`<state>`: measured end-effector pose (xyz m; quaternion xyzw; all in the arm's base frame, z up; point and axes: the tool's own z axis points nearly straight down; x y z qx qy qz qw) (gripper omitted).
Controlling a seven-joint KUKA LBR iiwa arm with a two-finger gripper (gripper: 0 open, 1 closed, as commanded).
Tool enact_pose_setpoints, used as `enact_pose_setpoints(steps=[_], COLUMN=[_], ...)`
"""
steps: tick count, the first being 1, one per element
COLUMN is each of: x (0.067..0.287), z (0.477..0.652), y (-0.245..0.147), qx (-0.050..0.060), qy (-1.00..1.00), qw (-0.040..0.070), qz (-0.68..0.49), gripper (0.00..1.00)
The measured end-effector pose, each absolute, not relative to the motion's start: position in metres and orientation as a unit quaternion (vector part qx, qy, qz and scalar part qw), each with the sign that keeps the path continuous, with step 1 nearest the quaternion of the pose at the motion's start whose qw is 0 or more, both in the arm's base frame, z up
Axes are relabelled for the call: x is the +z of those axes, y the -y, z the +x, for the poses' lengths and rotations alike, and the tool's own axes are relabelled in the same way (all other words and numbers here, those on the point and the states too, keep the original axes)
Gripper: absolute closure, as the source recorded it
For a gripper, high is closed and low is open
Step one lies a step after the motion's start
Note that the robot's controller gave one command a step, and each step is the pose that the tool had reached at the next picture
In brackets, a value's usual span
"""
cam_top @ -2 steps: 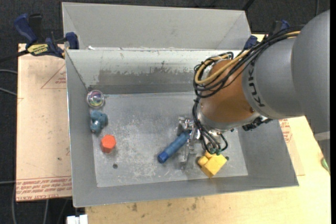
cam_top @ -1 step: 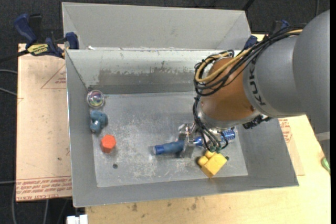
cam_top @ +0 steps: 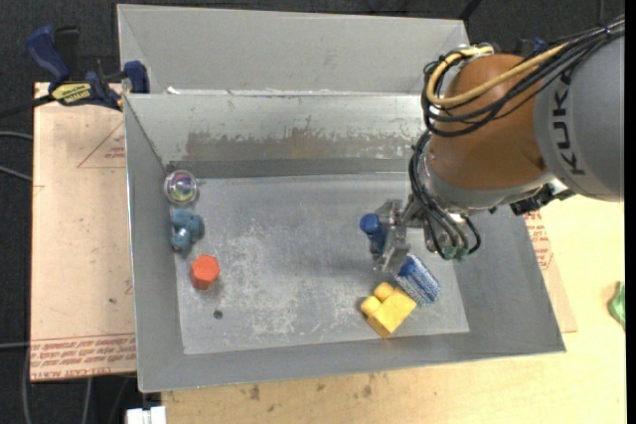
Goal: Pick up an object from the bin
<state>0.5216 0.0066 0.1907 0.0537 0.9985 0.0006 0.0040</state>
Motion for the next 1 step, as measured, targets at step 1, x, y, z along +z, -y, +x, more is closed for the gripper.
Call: enact_pose_setpoints(steps=[1], x=[0.2895], z=[0.5271], y=[-0.0078], qx=[0.001], qy=[-0.998], qw=[0.005], qz=[0.055], gripper=[1.00])
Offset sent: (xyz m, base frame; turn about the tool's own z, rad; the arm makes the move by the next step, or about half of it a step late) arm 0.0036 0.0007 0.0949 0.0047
